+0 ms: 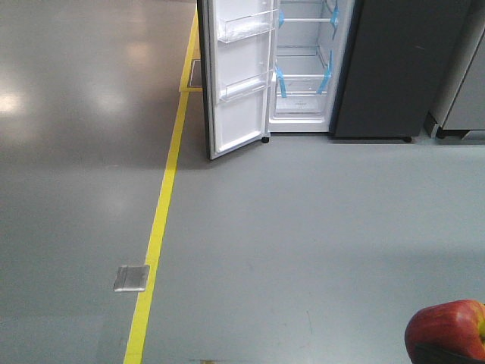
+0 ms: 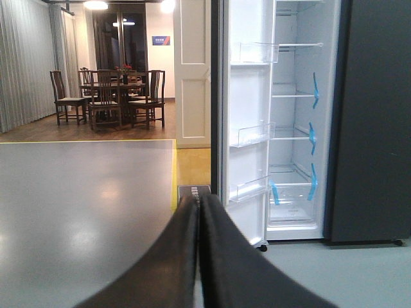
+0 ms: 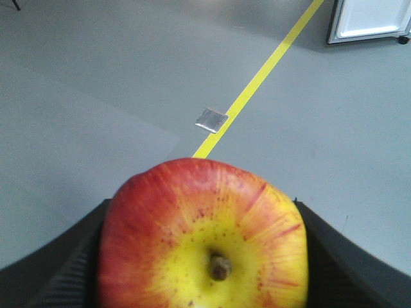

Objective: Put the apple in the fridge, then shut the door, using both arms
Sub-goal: 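Drive toward the open fridge carrying the apple in the right gripper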

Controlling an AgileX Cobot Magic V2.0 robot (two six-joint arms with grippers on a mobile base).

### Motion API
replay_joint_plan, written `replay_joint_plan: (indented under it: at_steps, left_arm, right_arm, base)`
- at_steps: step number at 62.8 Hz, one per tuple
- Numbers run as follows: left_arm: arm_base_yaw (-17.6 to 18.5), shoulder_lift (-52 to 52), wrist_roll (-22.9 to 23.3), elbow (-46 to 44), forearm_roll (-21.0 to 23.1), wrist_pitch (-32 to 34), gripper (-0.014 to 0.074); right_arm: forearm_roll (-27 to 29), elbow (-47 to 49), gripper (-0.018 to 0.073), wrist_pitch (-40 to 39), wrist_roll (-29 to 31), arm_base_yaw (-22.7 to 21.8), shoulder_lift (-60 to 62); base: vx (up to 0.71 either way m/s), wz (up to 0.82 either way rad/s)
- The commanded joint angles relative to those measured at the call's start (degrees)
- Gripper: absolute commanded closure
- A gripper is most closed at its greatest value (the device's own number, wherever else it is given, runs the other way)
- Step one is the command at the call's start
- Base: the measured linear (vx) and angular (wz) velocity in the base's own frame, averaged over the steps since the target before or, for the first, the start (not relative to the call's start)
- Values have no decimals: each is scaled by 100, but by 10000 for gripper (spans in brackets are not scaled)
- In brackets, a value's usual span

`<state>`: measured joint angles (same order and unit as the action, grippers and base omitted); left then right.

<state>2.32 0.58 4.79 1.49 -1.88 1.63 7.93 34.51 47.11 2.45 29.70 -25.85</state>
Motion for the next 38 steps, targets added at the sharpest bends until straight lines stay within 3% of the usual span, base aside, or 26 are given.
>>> replay_joint_plan:
  at_steps: [1, 38]
  left_arm:
    - [-8, 88, 27, 120, 54, 427, 603]
    - [-8, 88, 27, 120, 54, 427, 603]
  right_arm:
    - [31, 170, 204, -427, 47, 18, -29]
    - [31, 170, 204, -427, 47, 18, -34]
  base:
    - [34, -1]
    - [33, -1]
